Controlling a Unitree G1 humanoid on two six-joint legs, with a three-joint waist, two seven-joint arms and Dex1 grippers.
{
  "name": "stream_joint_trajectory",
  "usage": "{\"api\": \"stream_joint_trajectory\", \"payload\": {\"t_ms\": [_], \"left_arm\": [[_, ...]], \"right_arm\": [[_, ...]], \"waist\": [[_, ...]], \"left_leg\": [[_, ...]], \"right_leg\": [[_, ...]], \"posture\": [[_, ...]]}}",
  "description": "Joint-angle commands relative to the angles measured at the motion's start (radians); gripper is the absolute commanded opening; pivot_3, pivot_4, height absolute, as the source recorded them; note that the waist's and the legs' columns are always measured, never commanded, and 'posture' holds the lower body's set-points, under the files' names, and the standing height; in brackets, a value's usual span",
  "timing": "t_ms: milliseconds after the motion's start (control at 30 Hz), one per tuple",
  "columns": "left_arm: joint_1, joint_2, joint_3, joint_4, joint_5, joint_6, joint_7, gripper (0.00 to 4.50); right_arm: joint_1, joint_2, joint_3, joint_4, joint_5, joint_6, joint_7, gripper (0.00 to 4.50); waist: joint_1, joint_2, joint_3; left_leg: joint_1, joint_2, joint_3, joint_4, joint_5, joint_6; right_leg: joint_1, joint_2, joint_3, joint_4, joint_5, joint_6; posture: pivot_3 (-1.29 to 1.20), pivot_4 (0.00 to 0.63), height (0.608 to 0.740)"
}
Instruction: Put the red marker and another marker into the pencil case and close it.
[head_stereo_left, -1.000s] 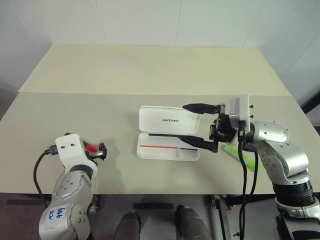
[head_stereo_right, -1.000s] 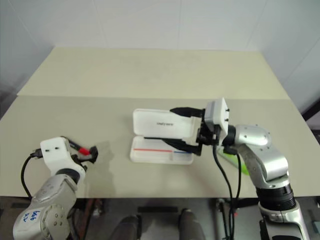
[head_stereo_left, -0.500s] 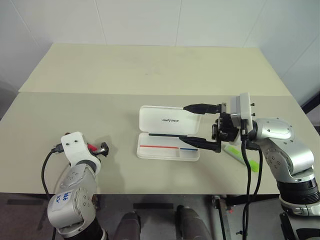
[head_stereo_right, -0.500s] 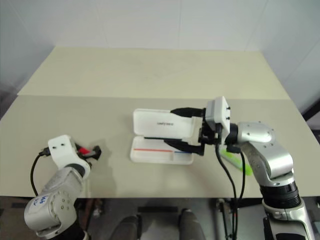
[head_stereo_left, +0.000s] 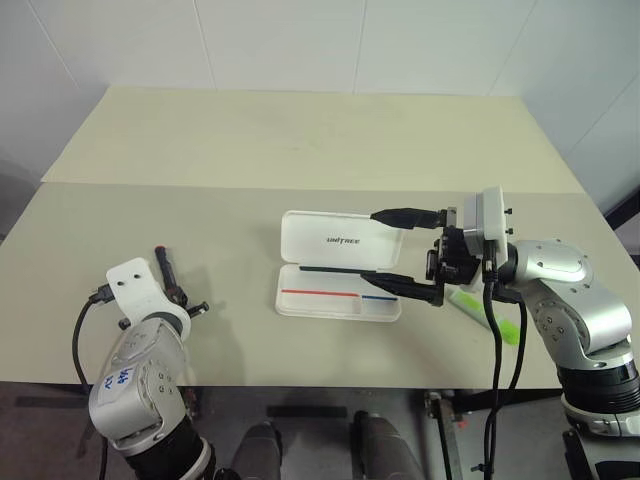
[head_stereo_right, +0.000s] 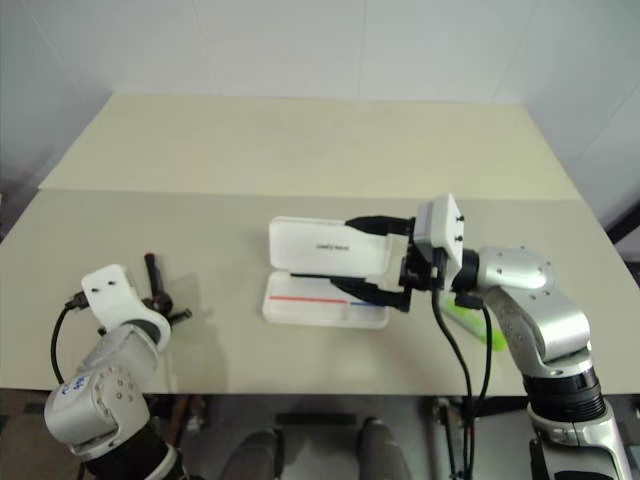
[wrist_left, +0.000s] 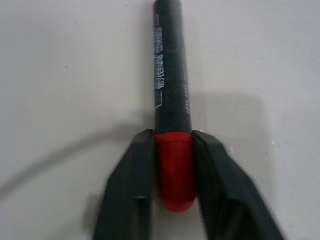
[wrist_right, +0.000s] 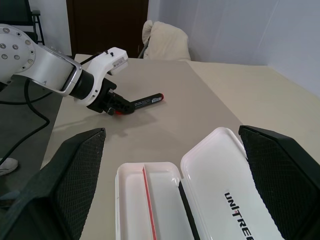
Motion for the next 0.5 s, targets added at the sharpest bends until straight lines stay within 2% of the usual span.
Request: {"api": "stream_joint_trajectory", "payload": {"t_ms": [33, 267, 500], "left_arm": [[-0.007, 0.016, -0.015, 0.018, 0.015, -0.049, 0.000, 0.57], [-0.042, 0.038, 0.008, 0.039, -0.024, -0.255, -0.035, 0.57], [-0.072, 0.165, -0.077, 0.086, -0.107, -0.549, -0.237, 0.57]], "right_arm": [[-0.005, -0.007, -0.042, -0.027, 0.012, -0.020, -0.004, 4.50], [-0.008, -0.003, -0.040, -0.018, 0.005, -0.027, -0.008, 4.50], [0.011, -0.017, -0.056, -0.013, 0.004, -0.031, -0.011, 4.50]], "waist": [[0.000, 0.000, 0.000], [0.000, -0.001, 0.001], [0.000, -0.001, 0.001]], "left_leg": [[0.000, 0.000, 0.000, 0.000, 0.000, 0.000], [0.000, 0.000, 0.000, -0.001, 0.000, 0.000], [0.000, 0.000, 0.000, -0.002, 0.000, 0.000]], "right_leg": [[0.000, 0.000, 0.000, 0.000, 0.000, 0.000], [0.000, 0.000, 0.000, 0.000, 0.000, 0.000], [0.000, 0.000, 0.000, -0.001, 0.000, 0.001]], "posture": [[0.00, 0.150, 0.740], [0.00, 0.150, 0.740], [0.00, 0.150, 0.740]]}}
